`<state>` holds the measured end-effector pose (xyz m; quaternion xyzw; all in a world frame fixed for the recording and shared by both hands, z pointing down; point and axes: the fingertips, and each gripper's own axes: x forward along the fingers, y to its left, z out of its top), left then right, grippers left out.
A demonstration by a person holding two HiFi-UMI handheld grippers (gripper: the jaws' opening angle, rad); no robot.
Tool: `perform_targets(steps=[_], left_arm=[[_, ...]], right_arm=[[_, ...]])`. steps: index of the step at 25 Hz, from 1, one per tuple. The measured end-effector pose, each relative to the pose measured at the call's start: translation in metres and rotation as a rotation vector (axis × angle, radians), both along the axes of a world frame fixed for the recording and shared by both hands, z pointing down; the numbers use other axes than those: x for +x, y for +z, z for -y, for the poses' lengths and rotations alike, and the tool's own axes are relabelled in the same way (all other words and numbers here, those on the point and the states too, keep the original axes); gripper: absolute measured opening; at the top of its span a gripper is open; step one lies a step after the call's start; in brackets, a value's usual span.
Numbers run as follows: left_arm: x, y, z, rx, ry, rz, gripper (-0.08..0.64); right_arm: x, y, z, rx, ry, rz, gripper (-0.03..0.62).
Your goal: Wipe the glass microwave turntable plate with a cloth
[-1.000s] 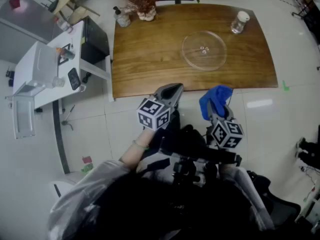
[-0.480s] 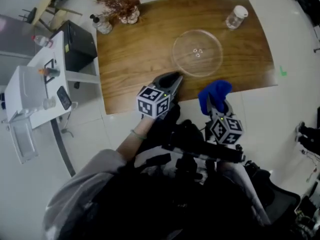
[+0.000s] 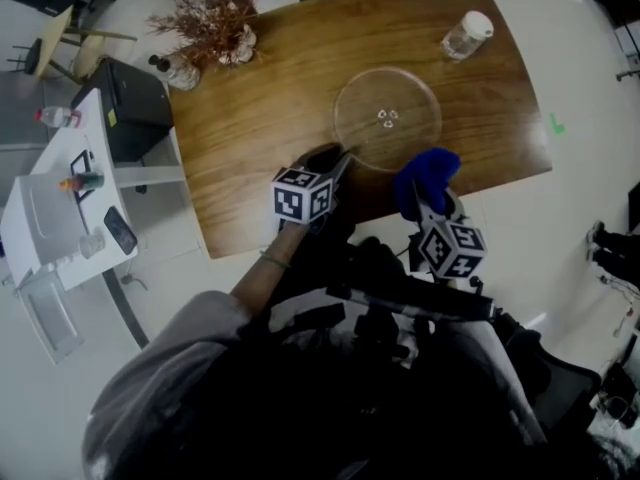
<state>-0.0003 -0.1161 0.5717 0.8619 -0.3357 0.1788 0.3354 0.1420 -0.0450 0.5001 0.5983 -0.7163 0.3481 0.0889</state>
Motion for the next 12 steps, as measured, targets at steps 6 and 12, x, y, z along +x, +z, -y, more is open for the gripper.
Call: perform_targets(steps=[6,12], left_arm=[[0.001,0.013,0.017,-0.029,0.001,0.021,0.100],[-0.006,0.028,0.025,-0.105,-0.053,0.140,0.056]], right_arm=[[-0.015,0.000,0.048,0.007,-0.057,-0.051,0.163],[-0.040,0.003,0.103,0.019,-0.166,-0.121,0.163]])
